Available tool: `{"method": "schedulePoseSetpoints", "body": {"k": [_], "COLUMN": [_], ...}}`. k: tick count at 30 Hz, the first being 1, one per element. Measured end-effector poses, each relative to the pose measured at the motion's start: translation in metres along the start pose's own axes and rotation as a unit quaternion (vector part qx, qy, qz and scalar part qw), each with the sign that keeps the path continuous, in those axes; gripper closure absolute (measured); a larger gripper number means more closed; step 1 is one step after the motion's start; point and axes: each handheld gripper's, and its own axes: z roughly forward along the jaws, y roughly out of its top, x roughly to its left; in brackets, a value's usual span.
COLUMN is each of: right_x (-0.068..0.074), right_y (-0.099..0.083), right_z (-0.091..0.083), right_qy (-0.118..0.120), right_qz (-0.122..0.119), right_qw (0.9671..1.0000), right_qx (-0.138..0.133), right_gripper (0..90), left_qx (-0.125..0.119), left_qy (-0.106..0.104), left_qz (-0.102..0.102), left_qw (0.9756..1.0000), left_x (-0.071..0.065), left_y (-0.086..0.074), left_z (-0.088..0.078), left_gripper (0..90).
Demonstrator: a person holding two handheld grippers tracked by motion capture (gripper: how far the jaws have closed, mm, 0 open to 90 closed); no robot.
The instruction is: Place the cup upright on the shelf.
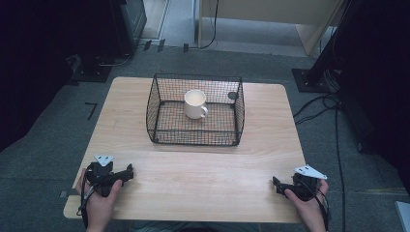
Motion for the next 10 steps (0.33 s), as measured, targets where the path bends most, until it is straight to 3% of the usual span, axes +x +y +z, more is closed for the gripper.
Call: {"method": "schedulePoseSetpoints", "body": {"k": [4, 10], "right_x": [0.0031, 0.0036], "right_y": [0.0020, 0.0025], "right_z": [0.0027, 0.0033], "right_qy": [0.000, 0.002], "right_qz": [-0.014, -0.015], "right_qw": [0.9999, 0.9999], "right_qx": [0.004, 0.005], "right_gripper": [0.0, 0.0], "left_qx": [0.000, 0.000], "left_qy": [0.000, 0.000], "left_qz": [0.000, 0.000], "left_qw": [1.0000, 1.0000], "left_x": [0.0000, 0.0000], "left_y": [0.0000, 0.0000], "left_z": [0.0000, 0.0000], "left_gripper": [0.0, 0.0]}}
